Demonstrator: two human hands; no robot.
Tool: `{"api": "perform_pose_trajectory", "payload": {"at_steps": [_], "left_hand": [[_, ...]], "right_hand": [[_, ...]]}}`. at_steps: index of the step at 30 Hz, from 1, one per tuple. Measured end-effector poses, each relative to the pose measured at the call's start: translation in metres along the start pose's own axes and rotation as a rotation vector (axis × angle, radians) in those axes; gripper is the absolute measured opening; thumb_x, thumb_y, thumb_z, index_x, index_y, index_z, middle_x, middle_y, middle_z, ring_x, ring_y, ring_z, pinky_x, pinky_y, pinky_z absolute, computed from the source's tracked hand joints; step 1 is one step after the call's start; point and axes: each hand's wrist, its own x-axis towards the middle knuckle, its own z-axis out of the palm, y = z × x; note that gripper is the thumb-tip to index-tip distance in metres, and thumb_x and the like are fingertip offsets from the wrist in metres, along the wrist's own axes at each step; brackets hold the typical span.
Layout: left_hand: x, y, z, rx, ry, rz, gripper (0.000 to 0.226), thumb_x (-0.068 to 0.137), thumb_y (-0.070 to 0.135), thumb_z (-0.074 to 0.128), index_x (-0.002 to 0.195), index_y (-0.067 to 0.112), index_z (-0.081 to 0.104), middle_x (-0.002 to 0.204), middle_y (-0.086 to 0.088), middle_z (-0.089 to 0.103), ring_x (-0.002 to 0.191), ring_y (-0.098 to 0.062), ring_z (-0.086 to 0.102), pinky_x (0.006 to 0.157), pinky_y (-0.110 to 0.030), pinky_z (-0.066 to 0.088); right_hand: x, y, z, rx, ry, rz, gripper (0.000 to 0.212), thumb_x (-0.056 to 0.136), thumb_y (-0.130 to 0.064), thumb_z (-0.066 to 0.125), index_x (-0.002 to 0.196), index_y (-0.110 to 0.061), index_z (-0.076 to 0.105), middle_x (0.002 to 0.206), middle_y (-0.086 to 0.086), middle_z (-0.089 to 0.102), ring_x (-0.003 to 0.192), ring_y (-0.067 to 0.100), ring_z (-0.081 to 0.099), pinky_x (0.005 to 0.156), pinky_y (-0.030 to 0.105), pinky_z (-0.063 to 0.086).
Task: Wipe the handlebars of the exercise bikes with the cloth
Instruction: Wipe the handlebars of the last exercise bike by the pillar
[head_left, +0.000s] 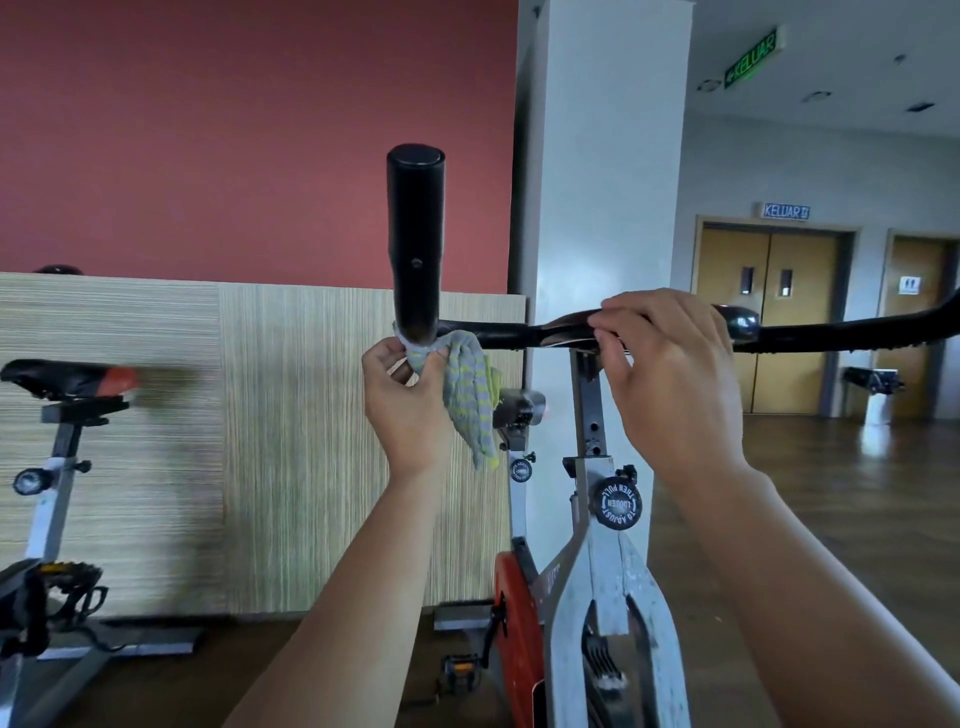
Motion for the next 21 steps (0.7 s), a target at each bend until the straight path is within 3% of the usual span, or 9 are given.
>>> {"api": "perform_pose_trajectory", "payload": {"at_steps": [3, 6, 8, 11, 15, 21], "left_hand": [[0.001, -0.006, 0.011, -0.049, 0.032, -0.032, 0.027, 0.087, 0.015, 0.076, 0.106, 0.021, 0.058, 0.101, 0.009, 0.065, 0.092, -0.009, 0.068, 0.084, -0.032, 0.058], [0.000, -0.013, 0.023, -0.105, 0.024, -0.118, 0.021, 0.089, 0.015, 0.073, 0.102, 0.015, 0.058, 0.099, 0.006, 0.064, 0.080, -0.001, 0.066, 0.083, -0.031, 0.057], [-0.002, -0.015, 0.032, -0.166, 0.010, -0.184, 0.022, 0.087, 0.018, 0.074, 0.101, 0.011, 0.059, 0.107, -0.009, 0.068, 0.087, -0.014, 0.070, 0.089, -0.040, 0.058], [-0.001, -0.022, 0.041, -0.276, 0.008, -0.272, 0.044, 0.078, 0.027, 0.078, 0.107, 0.000, 0.061, 0.113, -0.026, 0.067, 0.102, -0.039, 0.068, 0.093, -0.055, 0.055], [-0.001, -0.029, 0.051, -0.376, 0.038, -0.356, 0.038, 0.084, 0.014, 0.077, 0.114, -0.004, 0.060, 0.115, -0.028, 0.066, 0.104, -0.041, 0.068, 0.094, -0.055, 0.055], [-0.013, -0.032, 0.069, -0.411, -0.012, -0.447, 0.030, 0.086, 0.007, 0.076, 0.112, 0.000, 0.063, 0.103, -0.017, 0.073, 0.100, -0.036, 0.072, 0.093, -0.050, 0.057]], "right_hand": [[-0.002, 0.002, 0.003, 0.015, 0.038, -0.010, 0.013, 0.089, -0.003, 0.068, 0.097, -0.009, 0.076, 0.102, 0.005, 0.071, 0.098, 0.031, 0.064, 0.097, 0.036, 0.043], [-0.003, 0.002, 0.005, 0.035, 0.068, -0.011, 0.012, 0.091, -0.004, 0.067, 0.098, -0.008, 0.076, 0.101, 0.006, 0.071, 0.097, 0.030, 0.065, 0.097, 0.035, 0.043], [-0.004, 0.002, 0.007, 0.048, 0.074, -0.003, 0.012, 0.090, -0.003, 0.068, 0.097, -0.007, 0.076, 0.101, 0.007, 0.071, 0.098, 0.030, 0.065, 0.098, 0.034, 0.044], [-0.004, 0.001, 0.008, 0.056, 0.083, 0.013, 0.012, 0.089, -0.001, 0.069, 0.097, -0.006, 0.076, 0.101, 0.007, 0.071, 0.098, 0.030, 0.064, 0.098, 0.034, 0.045], [-0.005, -0.001, 0.010, 0.089, 0.100, 0.043, 0.012, 0.088, 0.001, 0.069, 0.096, -0.006, 0.076, 0.100, 0.007, 0.071, 0.098, 0.030, 0.064, 0.098, 0.036, 0.047], [-0.007, 0.000, 0.011, 0.119, 0.092, 0.067, 0.012, 0.090, -0.001, 0.068, 0.097, -0.005, 0.077, 0.101, 0.008, 0.071, 0.098, 0.030, 0.063, 0.096, 0.039, 0.049]]}}
